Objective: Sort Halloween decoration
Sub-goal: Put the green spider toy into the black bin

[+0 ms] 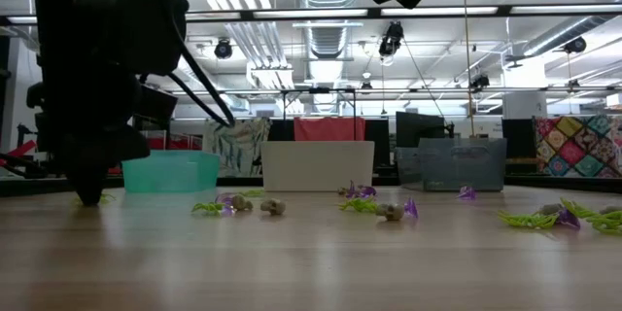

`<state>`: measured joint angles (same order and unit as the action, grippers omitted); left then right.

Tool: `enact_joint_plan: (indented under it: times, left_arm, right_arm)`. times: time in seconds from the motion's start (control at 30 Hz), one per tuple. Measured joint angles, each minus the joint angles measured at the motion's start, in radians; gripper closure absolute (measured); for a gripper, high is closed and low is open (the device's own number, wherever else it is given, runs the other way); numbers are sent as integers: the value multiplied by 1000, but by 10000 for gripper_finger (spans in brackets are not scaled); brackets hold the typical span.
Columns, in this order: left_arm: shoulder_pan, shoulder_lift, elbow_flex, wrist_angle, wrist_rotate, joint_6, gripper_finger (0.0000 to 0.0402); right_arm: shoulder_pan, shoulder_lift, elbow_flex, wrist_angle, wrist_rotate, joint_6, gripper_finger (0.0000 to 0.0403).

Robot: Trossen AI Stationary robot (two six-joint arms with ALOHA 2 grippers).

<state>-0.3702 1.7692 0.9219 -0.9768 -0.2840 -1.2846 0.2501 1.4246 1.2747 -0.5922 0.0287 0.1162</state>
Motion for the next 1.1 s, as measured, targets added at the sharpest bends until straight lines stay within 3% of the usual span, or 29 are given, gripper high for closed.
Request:
enact_joint_plan:
  times: [0.17, 0.63, 0.9, 1.1]
  left_arm:
    - [1, -25, -4, -2, 4, 0, 397]
    - [-19, -81, 89, -1, -29, 133, 401]
    - [-28, -168, 134, 81, -96, 289, 402]
    - [-37, -261, 143, 370, -118, 577, 402]
  right_arm:
    - [0, 0, 0, 0, 0, -4, 334]
    - [0, 0, -73, 70, -1, -4, 327]
    - [0, 0, -222, 359, 0, -68, 334]
    - [-2, 0, -349, 666, 1, -157, 323]
